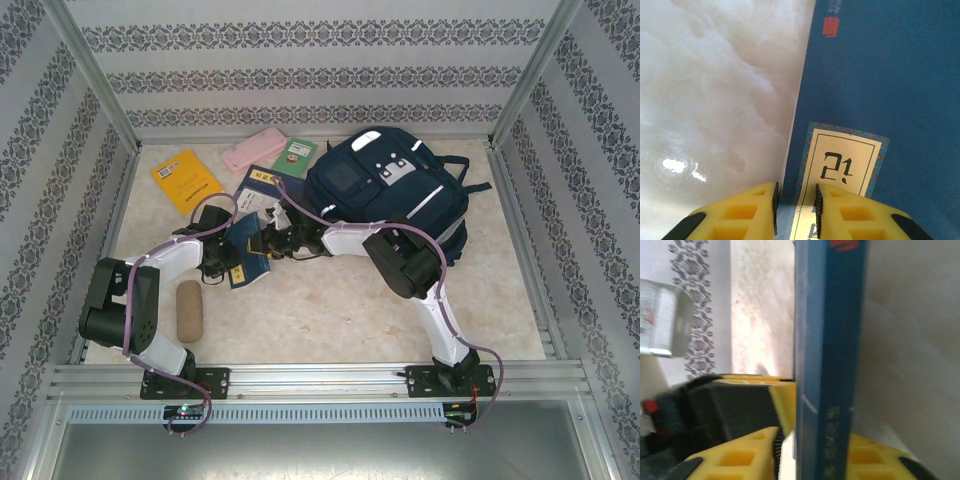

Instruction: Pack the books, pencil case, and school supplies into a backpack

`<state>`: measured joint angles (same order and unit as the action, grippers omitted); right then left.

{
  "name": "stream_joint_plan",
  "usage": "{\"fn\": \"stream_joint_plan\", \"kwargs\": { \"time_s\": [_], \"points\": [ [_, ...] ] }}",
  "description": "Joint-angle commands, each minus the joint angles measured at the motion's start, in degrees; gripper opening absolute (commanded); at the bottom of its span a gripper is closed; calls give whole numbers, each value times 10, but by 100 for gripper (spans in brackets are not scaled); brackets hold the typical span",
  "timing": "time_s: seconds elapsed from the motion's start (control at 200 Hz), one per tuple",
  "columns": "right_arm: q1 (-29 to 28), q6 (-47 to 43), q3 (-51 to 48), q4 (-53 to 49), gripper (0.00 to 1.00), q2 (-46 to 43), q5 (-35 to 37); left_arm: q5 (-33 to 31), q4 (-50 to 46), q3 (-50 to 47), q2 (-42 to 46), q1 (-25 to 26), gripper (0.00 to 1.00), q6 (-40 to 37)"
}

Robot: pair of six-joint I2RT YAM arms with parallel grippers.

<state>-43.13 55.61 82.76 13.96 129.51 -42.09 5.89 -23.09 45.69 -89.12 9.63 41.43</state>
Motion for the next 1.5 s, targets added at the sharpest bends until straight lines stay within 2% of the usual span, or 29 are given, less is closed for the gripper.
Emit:
{"fn": "stream_joint_plan", "kwargs": {
  "time_s": [0.0, 0.09, 0.225, 0.36, 0.48, 0.644, 0.939, 1.154, 1.239, 1.319, 1.494],
  "points": [
    [-2, -39, 9, -36, 18, -6, -22, 41, -22, -26, -22, 5, 26, -15],
    [8, -43, -10, -31, 0, -24, -14, 38, -31, -22, -12, 6, 27, -16],
    [22, -51, -32, -28, 0, -69, -2, 39, -51, -5, 19, 6, 33, -15],
    [41, -65, -64, -36, 0, -139, 26, 44, -71, 34, 62, 9, 50, -16],
    [69, -70, -114, -41, 0, -208, 51, 36, -78, 85, 84, 28, 55, -25],
    [119, -85, -201, -68, 0, -326, 114, 8, -65, 165, 66, 91, 57, -46],
    [252, -86, -353, -181, 0, -576, 248, -36, -42, 331, -84, 227, 53, -101],
    [351, -105, -393, -327, 0, -747, 343, -40, -54, 495, -236, 300, 49, -146],
    [382, -105, -397, -379, 0, -793, 379, -35, -65, 572, -300, 325, 48, -170],
    [412, -106, -397, -417, 0, -822, 382, -40, -80, 647, -353, 347, 47, -194],
    [430, -119, -384, -464, 0, -846, 385, -46, -121, 833, -487, 368, 43, -224]
  ]
}}
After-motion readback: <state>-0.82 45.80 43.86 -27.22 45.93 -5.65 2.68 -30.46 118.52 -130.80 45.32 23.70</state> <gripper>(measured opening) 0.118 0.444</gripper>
